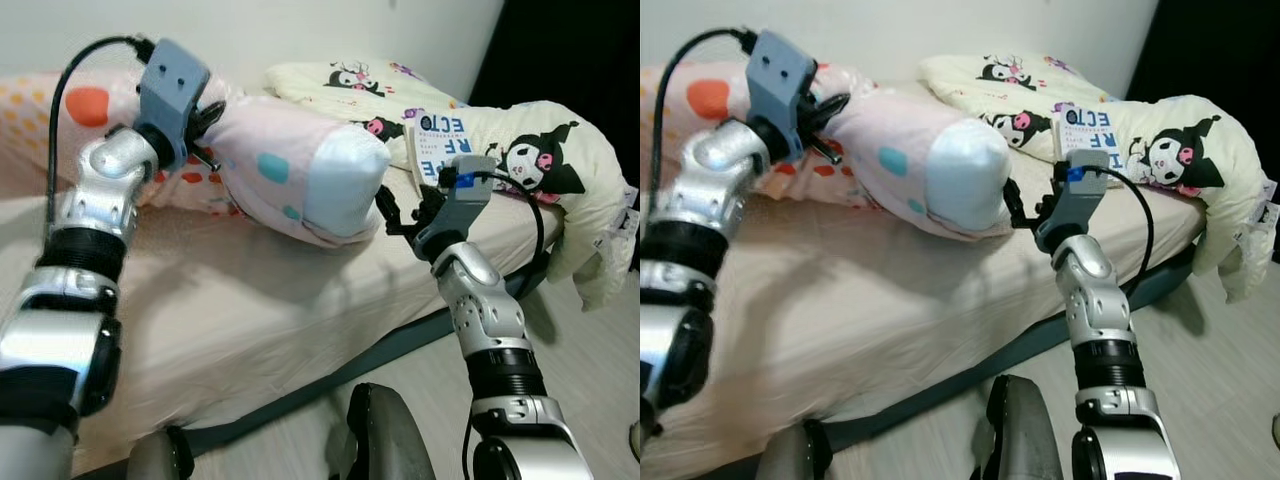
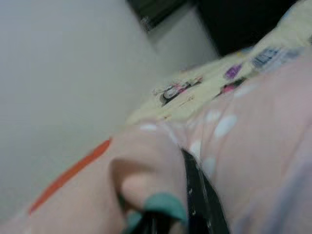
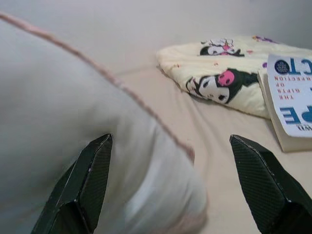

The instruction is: Clean up the room

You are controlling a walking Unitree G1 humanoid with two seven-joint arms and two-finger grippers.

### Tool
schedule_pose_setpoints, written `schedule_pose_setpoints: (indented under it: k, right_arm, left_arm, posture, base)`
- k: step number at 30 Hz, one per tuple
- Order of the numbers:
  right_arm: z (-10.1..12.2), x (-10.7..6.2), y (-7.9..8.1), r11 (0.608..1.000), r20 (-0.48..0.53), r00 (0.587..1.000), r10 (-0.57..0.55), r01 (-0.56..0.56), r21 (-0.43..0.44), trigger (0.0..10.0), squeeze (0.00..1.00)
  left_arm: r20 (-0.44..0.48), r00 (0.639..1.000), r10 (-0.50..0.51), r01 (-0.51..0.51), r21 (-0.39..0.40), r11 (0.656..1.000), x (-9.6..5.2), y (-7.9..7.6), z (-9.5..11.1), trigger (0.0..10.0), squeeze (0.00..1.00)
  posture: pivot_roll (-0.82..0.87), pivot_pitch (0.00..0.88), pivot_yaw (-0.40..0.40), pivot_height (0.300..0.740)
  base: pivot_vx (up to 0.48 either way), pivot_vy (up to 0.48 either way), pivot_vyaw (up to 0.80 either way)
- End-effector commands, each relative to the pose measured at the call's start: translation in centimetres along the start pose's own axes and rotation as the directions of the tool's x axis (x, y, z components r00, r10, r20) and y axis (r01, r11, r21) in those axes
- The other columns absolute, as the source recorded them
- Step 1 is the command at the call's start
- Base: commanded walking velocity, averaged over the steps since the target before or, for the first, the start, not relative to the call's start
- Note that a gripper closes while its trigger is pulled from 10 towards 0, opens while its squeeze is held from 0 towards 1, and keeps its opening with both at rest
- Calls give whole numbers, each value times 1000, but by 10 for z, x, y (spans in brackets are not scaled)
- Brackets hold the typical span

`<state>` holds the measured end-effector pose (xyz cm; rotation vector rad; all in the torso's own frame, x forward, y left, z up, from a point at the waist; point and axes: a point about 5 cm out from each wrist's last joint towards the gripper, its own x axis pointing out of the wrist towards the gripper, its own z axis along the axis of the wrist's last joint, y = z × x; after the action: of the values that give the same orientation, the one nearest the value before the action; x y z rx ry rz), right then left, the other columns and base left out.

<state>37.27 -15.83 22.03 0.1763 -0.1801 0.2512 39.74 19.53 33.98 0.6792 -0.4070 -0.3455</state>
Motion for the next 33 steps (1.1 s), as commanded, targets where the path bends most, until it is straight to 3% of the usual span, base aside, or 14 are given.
schedule_pose_setpoints:
  k: [1, 8, 9, 11, 12, 13, 14, 15, 16, 17, 19, 20, 25, 33]
  right_arm:
    - [4, 2, 1, 1000, 21, 1000, 9, -9, 11, 10000, 0]
    - [-3, -1, 0, 1000, -7, 1000, 14, -14, -1, 10000, 0]
    - [-6, -1, 1, 1000, -14, 1000, 15, -15, -2, 10000, 0]
    - [-6, -1, 1, 1000, -14, 1000, 15, -15, -2, 10000, 0]
    - [-9, -2, 1, 1000, -17, 1000, 15, -15, -1, 10000, 0]
    - [-9, -2, 1, 1000, -17, 1000, 15, -15, -1, 10000, 0]
    - [-11, -3, 2, 1000, -15, 1000, 10, -10, 5, 10000, 0]
    - [-11, -3, 2, 1000, -15, 1000, 10, -10, 5, 10000, 0]
    - [-12, -4, 2, 1000, -13, 1000, 6, -6, 10, 10000, 0]
    - [-13, -6, 1, 1000, -12, 1000, 2, -2, 13, 10000, 0]
    - [-13, -6, 1, 1000, -12, 1000, 2, -2, 13, 10000, 0]
    - [-14, -8, 0, 1000, -11, 1000, -1, 1, 13, 10000, 0]
    - [-11, -13, -6, 999, 7, 999, -33, 32, 17, 10000, 0]
    - [-9, -14, -7, 999, 24, 999, -43, 43, 20, 10000, 0]
  left_arm:
    - [90, 995, 34, -45, 122, 992, 1, 16, 25, 0, 0]
    - [85, 996, -6, -9, 176, 984, 4, -3, 21, 0, 0]
    - [84, 996, -5, -3, 92, 996, 6, -15, 14, 0, 0]
    - [84, 996, -5, -3, 92, 996, 6, -15, 14, 0, 0]
    - [74, 997, 4, -2, -24, 1000, 7, -30, 5, 0, 0]
    - [74, 997, 4, -2, -24, 1000, 7, -30, 5, 0, 0]
    - [59, 998, 11, 2, -224, 975, 7, -56, -10, 4627, 0]
    - [59, 998, 11, 2, -224, 975, 7, -56, -10, 4627, 0]
    - [43, 999, 15, 2, -358, 934, 6, -75, -20, 10000, 0]
    - [16, 1000, 18, -9, -469, 883, 4, -95, -31, 10000, 0]
    - [16, 1000, 18, -9, -469, 883, 4, -95, -31, 10000, 0]
    - [-3, 1000, 22, -21, -542, 840, 1, -110, -38, 10000, 0]
    - [-38, 999, -20, -6, -588, 809, -7, -144, -48, 10000, 0]
    - [-34, 999, -17, -8, -614, 789, -8, -149, -44, 10000, 0]
  posture:
    - [-2, 0, -28, 421]
    - [6, 0, -26, 430]
    - [7, 0, -25, 435]
    - [7, 0, -25, 435]
    - [4, 0, -20, 440]
    - [4, 0, -20, 440]
    - [-9, 0, -15, 445]
    - [-9, 0, -15, 445]
    - [-10, 0, -15, 450]
    - [-19, 0, -8, 454]
    - [-19, 0, -8, 454]
    - [-22, 0, -6, 459]
    - [-28, 0, -3, 474]
    - [-22, 0, -4, 498]
  base:
    - [0, 0, 0]
    - [0, 0, 0]
    - [0, 0, 0]
    - [0, 0, 0]
    - [0, 0, 0]
    - [0, 0, 0]
    - [0, 0, 0]
    - [0, 0, 0]
    - [0, 0, 0]
    - [0, 0, 0]
    - [0, 0, 0]
    - [0, 0, 0]
    - [0, 0, 0]
    - [0, 0, 0]
